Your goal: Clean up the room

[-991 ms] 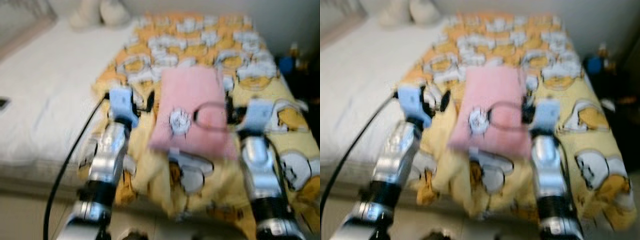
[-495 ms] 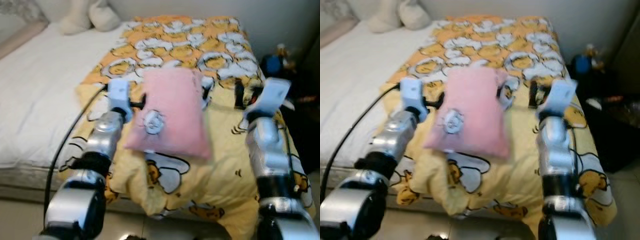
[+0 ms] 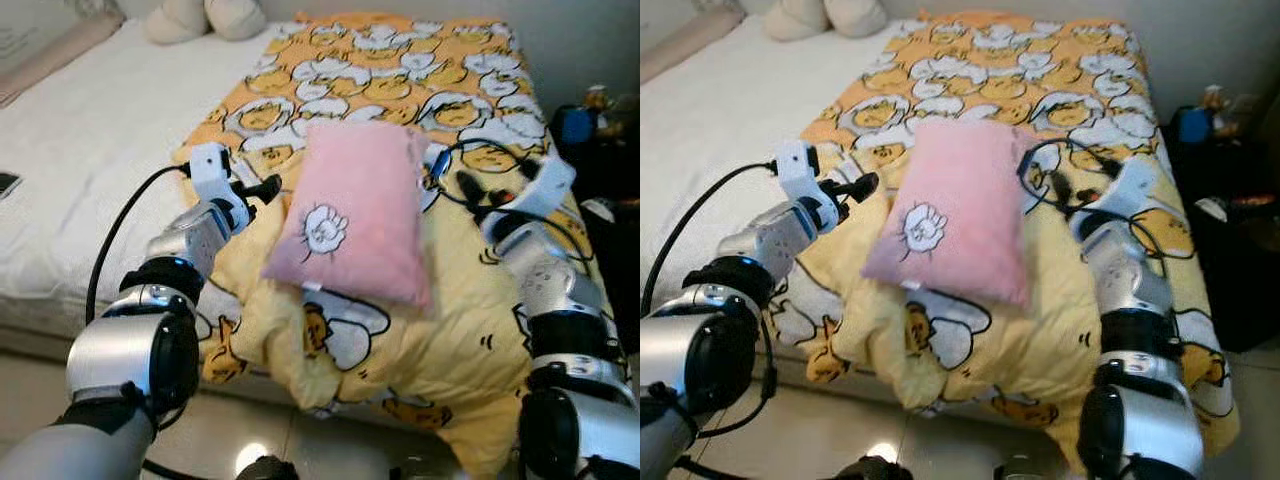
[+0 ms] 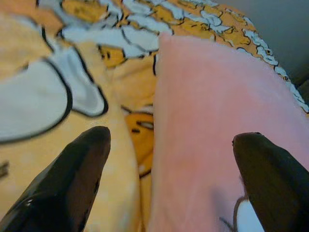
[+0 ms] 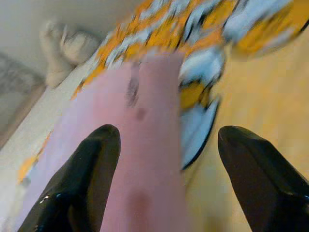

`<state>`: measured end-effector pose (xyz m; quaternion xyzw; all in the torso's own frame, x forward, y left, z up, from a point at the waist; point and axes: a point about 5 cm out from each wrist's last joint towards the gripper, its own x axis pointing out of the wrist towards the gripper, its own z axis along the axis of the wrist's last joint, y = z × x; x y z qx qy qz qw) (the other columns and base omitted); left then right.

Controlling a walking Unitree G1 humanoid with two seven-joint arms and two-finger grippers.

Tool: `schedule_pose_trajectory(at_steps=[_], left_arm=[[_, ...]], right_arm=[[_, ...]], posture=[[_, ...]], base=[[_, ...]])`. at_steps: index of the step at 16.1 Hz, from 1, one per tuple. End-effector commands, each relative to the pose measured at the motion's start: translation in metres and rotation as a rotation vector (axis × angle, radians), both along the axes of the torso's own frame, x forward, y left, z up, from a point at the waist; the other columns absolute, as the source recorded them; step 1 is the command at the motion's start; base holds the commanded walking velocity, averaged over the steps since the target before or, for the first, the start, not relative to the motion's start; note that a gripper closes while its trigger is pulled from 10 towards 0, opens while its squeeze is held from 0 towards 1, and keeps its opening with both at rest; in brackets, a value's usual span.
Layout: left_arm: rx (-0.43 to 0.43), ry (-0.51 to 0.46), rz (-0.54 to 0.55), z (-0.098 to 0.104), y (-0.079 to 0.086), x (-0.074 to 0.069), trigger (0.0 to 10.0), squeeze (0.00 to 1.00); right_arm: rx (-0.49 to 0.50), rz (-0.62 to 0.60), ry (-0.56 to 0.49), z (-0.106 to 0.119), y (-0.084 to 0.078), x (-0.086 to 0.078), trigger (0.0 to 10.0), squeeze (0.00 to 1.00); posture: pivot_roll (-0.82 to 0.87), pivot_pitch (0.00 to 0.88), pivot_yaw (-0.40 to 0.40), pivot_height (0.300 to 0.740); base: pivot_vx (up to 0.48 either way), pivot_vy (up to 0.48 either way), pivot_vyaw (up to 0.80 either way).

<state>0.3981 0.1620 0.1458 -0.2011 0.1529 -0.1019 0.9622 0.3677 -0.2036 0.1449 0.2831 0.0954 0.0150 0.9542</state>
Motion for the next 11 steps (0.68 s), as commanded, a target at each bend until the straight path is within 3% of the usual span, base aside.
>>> schedule_pose_trajectory(at_steps=[1,4,5,6,8,10,11], left_arm=[[-0.029,0.002,0.006,0.004,0.001,0.002,10.0,0.00],[-0.065,-0.008,-0.036,0.006,-0.013,0.003,10.0,0.00],[-0.068,-0.014,-0.042,0.007,-0.016,0.003,10.0,0.00],[-0.091,-0.024,-0.074,0.008,-0.031,0.004,10.0,0.00],[-0.086,-0.042,-0.128,0.011,-0.047,0.004,10.0,0.00],[-0.086,-0.055,-0.145,0.012,-0.051,0.004,10.0,0.00],[-0.076,-0.061,-0.193,0.012,-0.064,0.003,10.0,0.00]], right_arm=[[0.038,0.030,0.008,0.000,0.007,0.002,10.0,0.00],[0.110,0.020,0.096,-0.021,0.016,0.000,10.0,0.00],[0.114,0.025,0.097,-0.022,0.018,0.001,10.0,0.00],[0.135,0.040,0.060,-0.017,0.029,0.007,10.0,0.00],[0.150,0.026,0.039,-0.015,0.032,0.011,10.0,0.00],[0.154,0.030,0.036,-0.015,0.033,0.012,10.0,0.00],[0.188,0.033,0.045,-0.020,0.039,0.013,10.0,0.00]], posture=[[-0.27,0.130,0.102,0.719],[-0.28,0.215,0.099,0.719],[-0.27,0.228,0.099,0.719],[-0.27,0.257,0.100,0.719],[-0.26,0.270,0.104,0.719],[-0.26,0.274,0.107,0.719],[-0.27,0.274,0.108,0.719]], base=[[0.000,0.000,0.00],[0.000,0.000,0.00],[0.000,0.000,0.00],[0.000,0.000,0.00],[0.000,0.000,0.00],[0.000,0.000,0.00],[0.000,0.000,0.00]])
